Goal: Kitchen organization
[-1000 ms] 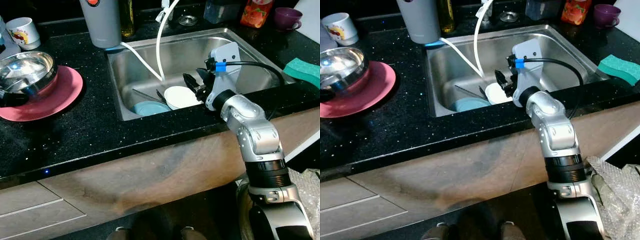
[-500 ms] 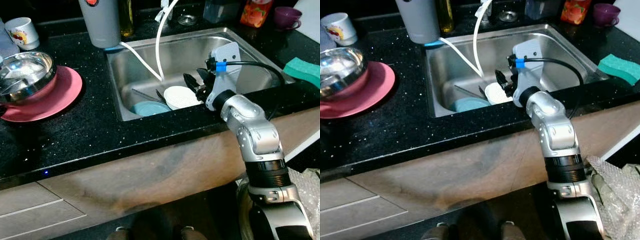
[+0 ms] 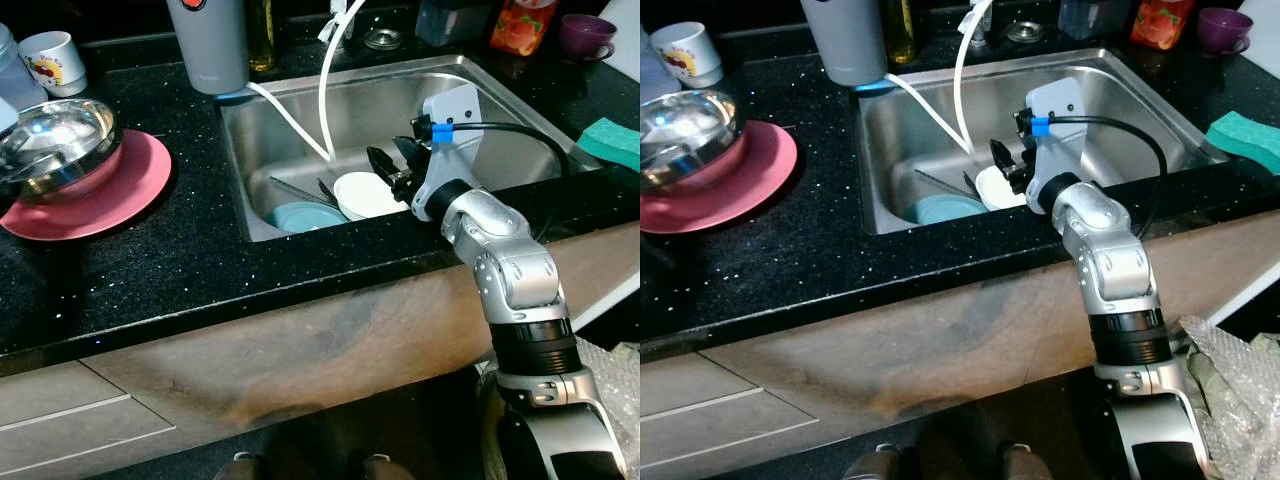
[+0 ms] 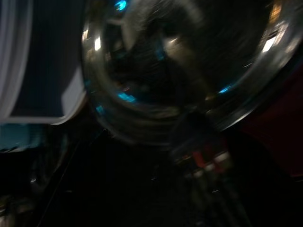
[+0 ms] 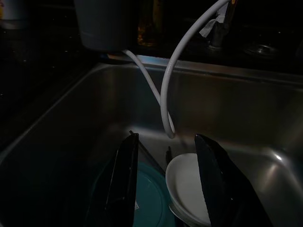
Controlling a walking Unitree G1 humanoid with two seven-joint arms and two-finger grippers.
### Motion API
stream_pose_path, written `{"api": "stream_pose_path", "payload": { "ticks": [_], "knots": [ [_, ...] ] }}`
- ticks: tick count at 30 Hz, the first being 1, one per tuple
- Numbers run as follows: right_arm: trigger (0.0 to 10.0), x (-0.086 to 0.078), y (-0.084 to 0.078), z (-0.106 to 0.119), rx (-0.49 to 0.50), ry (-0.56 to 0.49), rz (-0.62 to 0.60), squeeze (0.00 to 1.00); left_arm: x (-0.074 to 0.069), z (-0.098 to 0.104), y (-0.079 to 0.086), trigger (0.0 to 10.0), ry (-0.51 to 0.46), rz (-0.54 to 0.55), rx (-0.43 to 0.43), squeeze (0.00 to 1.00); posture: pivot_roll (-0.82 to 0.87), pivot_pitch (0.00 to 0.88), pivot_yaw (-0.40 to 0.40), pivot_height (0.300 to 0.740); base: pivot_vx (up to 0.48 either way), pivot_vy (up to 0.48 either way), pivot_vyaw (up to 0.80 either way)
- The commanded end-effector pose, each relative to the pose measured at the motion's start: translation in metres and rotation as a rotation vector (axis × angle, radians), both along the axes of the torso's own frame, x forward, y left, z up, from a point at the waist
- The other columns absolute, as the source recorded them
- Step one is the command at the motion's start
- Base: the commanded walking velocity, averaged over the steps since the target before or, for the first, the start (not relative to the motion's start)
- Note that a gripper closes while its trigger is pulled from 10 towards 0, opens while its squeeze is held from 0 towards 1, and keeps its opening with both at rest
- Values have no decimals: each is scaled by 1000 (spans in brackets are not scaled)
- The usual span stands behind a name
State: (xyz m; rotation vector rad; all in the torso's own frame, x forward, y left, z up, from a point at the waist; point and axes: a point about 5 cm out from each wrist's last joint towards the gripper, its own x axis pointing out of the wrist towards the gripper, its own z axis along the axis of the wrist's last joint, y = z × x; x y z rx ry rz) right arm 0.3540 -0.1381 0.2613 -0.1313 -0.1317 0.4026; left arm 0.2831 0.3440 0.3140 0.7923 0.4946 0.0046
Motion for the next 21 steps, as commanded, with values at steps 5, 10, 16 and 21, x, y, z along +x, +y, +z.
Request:
{"api": "stream_pose_path", "payload": {
  "ticks": [5, 10, 16, 21],
  "knots": [
    [10000, 0, -1, -1, 15, 11, 2, 0, -2, 0, 0, 7451, 10, 1, -54, 0, 51, 134, 9, 740, 0, 0, 0],
    [10000, 0, -1, -1, 15, 11, 4, 0, -3, 3, -1, 0, -5, -18, -68, 0, 52, 135, 7, 740, 0, 0, 0],
    [10000, 0, -1, -1, 12, 9, 2, 0, -3, 14, -6, 10000, -24, -40, -27, 0, 52, 135, 8, 740, 0, 0, 0],
    [10000, 1, -1, -1, 14, 10, 2, 0, -2, 16, -9, 10000, -28, -70, -7, 0, 53, 135, 10, 740, 0, 0, 0]
  ]
}}
